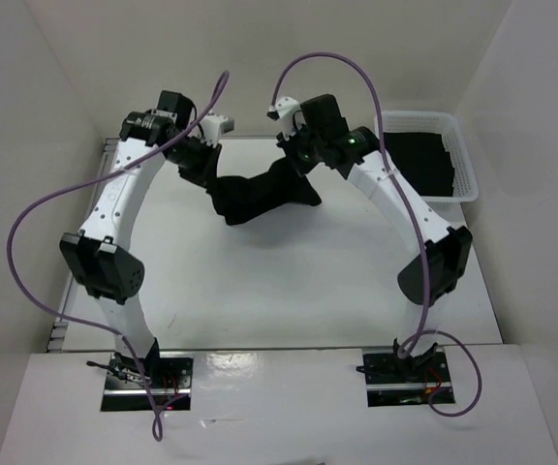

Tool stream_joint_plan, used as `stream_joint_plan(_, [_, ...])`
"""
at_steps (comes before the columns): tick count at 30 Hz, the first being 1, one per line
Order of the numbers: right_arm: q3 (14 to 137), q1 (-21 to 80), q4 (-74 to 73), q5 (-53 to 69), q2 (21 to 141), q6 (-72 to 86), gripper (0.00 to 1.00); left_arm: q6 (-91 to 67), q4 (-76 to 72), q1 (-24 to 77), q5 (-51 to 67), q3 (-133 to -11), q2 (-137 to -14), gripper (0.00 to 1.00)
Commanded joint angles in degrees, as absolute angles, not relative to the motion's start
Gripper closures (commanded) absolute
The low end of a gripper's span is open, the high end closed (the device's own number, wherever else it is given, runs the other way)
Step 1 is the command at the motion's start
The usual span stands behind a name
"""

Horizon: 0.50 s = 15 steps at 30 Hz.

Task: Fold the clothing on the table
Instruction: Flatten the skirt out

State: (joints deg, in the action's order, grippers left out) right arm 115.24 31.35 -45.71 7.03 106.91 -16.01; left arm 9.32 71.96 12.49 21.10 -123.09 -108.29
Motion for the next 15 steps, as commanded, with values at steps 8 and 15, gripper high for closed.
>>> stream_joint_plan(8, [100.02, 32.34, -50.0, 13.88, 97.91, -21.09, 1.0, 11.77, 64.42, 13.44, 20.74, -88.97, -93.62, 0.98])
stream_joint_plan(15, [96.68, 36.11, -57.82, 18.89, 97.38, -26.1, 1.0, 14.94, 68.11, 15.2, 23.82, -84.46, -90.53, 0.98])
